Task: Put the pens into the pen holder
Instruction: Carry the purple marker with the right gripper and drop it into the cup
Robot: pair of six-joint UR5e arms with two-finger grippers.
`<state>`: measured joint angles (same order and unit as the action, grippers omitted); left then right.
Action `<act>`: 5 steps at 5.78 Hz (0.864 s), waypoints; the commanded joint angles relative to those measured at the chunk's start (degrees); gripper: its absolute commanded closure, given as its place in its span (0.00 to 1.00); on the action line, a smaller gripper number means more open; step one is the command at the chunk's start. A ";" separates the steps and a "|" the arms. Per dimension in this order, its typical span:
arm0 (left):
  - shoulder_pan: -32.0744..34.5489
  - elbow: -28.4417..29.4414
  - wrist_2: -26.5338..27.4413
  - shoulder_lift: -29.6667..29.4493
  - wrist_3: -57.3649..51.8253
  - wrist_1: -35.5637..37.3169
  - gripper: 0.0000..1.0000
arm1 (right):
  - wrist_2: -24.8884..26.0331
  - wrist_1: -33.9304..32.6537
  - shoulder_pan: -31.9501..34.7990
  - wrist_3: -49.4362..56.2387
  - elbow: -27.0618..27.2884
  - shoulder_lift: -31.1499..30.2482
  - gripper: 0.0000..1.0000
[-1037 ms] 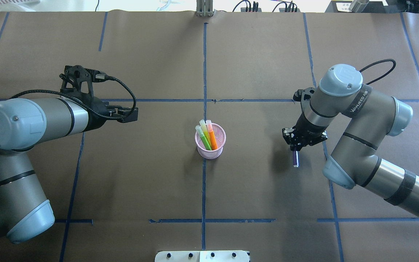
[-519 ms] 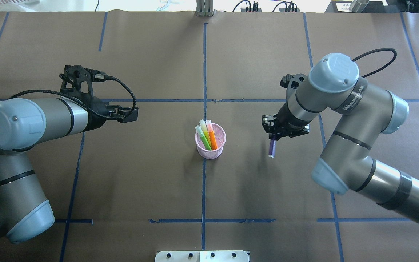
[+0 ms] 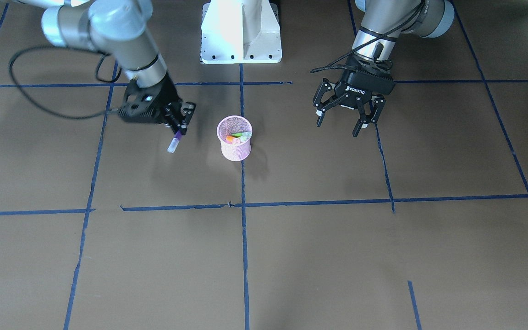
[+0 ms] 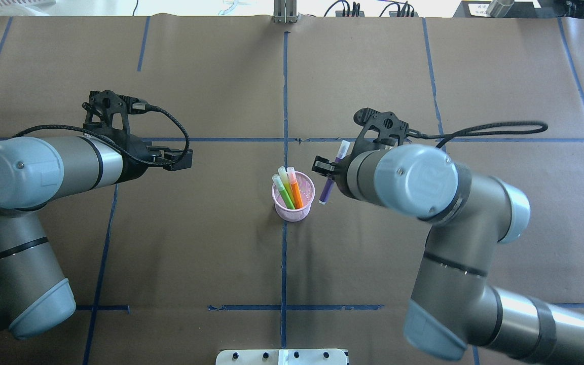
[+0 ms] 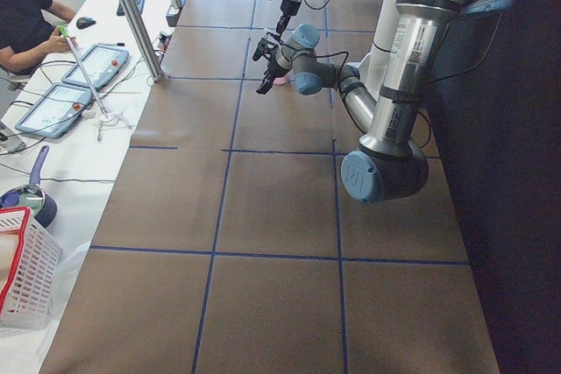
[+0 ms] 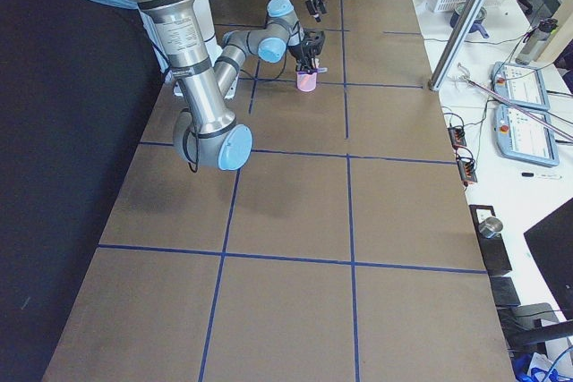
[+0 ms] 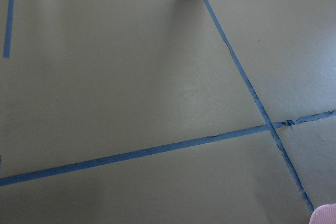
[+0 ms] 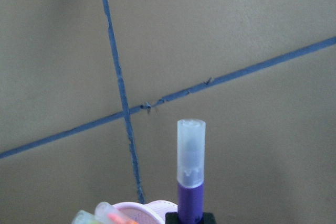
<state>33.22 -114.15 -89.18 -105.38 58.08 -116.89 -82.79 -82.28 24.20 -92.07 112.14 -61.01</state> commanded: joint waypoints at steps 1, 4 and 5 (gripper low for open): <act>0.00 0.07 0.06 0.00 0.11 0.09 0.06 | 22.74 0.19 -8.86 -3.20 -0.25 1.07 1.00; 0.00 -0.28 0.06 0.00 0.46 0.09 0.05 | 42.33 -0.16 -14.61 -6.81 -4.63 1.16 1.00; 0.00 -0.37 0.06 0.00 0.55 0.09 0.04 | 43.84 0.19 -14.97 -6.81 -5.43 1.24 0.87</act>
<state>33.22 -114.41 -89.12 -105.41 58.53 -116.82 -41.32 -82.30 9.88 -98.82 107.74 -59.83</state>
